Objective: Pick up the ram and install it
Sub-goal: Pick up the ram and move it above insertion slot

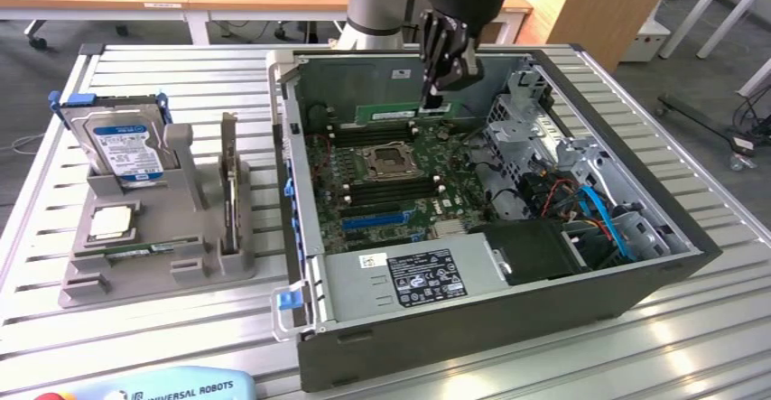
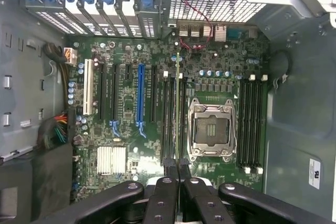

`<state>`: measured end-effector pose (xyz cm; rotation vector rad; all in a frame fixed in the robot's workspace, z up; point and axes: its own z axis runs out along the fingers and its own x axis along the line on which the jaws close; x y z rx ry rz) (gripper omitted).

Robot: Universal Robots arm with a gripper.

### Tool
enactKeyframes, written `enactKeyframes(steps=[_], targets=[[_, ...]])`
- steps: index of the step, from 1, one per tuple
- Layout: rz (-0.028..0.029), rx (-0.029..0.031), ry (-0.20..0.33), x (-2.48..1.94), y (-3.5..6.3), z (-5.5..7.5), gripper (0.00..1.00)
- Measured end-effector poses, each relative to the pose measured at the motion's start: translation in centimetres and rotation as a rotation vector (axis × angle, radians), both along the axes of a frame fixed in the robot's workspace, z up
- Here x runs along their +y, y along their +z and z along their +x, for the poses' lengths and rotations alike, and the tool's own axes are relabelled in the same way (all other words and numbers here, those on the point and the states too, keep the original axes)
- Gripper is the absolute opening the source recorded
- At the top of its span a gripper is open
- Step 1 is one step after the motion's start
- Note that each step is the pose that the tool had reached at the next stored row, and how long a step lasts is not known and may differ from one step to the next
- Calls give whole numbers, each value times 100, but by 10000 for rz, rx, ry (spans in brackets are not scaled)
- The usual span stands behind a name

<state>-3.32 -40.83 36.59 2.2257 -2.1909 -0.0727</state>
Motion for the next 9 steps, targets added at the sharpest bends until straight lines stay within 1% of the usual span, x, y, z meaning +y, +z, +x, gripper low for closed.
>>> enactKeyframes(steps=[9], targets=[[-1,0,0,7,-69,-2,12]])
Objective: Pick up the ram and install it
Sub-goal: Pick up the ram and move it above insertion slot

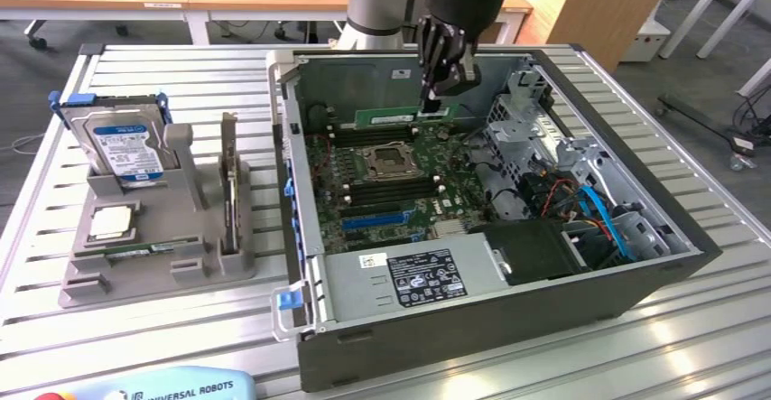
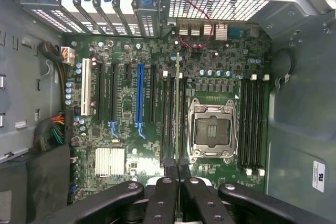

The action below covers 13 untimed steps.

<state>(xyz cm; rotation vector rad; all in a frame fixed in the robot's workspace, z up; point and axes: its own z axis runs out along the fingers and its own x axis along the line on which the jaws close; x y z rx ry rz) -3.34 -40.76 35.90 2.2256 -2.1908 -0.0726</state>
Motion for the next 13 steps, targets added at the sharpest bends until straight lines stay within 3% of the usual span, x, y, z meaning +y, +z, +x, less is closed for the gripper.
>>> enactKeyframes(steps=[13], targets=[[0,0,0,-1,-4,20,12]])
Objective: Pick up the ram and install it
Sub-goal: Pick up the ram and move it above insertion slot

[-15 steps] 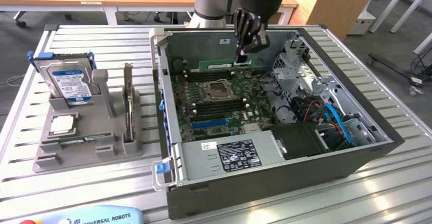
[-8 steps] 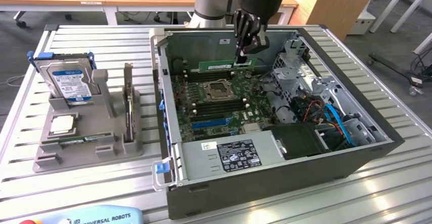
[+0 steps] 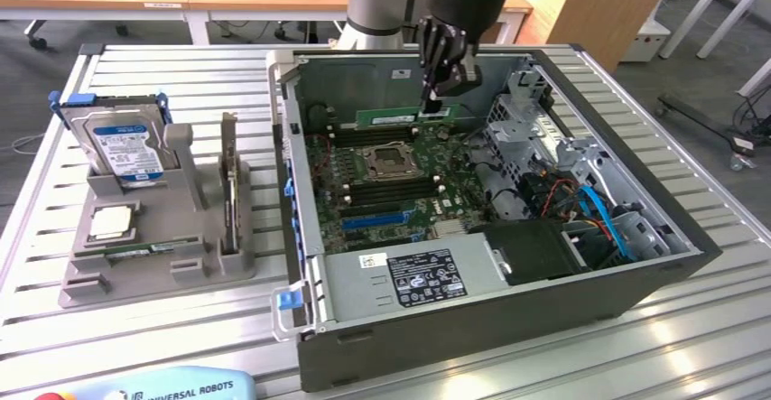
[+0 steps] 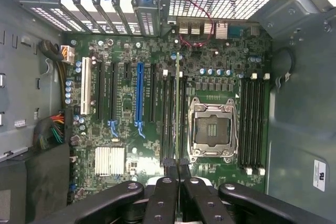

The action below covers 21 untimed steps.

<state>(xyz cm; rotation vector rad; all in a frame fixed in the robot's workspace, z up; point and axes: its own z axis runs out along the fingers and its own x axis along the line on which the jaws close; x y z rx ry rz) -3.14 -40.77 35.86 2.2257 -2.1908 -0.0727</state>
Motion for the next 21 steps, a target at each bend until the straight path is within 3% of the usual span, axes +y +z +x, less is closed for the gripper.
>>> enactKeyframes(steps=[21], targets=[[1,0,-202,-1,-2,25,12]])
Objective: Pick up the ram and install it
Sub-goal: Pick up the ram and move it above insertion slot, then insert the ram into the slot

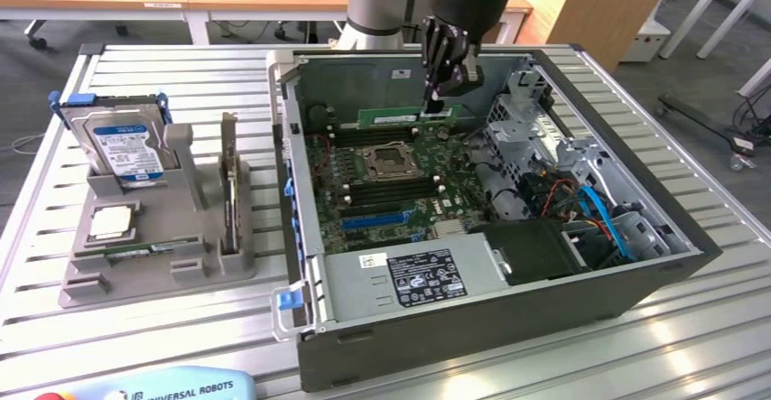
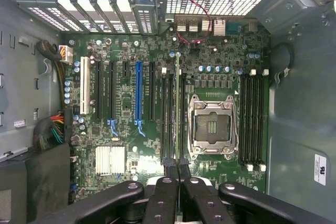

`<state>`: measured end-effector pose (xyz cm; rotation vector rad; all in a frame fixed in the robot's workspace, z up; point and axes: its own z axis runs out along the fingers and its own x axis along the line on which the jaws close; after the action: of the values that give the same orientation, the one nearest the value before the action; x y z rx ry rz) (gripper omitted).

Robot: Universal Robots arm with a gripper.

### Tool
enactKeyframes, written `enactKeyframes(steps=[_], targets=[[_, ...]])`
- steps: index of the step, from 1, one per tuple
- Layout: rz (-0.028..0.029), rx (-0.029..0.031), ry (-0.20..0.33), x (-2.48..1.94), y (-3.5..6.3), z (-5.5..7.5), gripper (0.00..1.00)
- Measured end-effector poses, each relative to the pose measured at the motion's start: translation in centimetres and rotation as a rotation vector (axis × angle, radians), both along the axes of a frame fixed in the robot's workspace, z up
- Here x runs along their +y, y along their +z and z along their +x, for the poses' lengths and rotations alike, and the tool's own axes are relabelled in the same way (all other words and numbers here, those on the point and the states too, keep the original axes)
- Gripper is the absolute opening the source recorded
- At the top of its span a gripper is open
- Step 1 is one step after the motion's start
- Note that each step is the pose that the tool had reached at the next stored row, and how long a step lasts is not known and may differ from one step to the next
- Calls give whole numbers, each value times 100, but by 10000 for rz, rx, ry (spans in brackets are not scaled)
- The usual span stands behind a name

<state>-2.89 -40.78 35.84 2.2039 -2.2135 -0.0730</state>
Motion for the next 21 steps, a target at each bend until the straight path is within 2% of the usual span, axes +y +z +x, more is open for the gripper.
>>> enactKeyframes(steps=[14,21], targets=[[1,0,-1,0,-4,0,12],[-1,-1,-2,0,-110,0,12]])
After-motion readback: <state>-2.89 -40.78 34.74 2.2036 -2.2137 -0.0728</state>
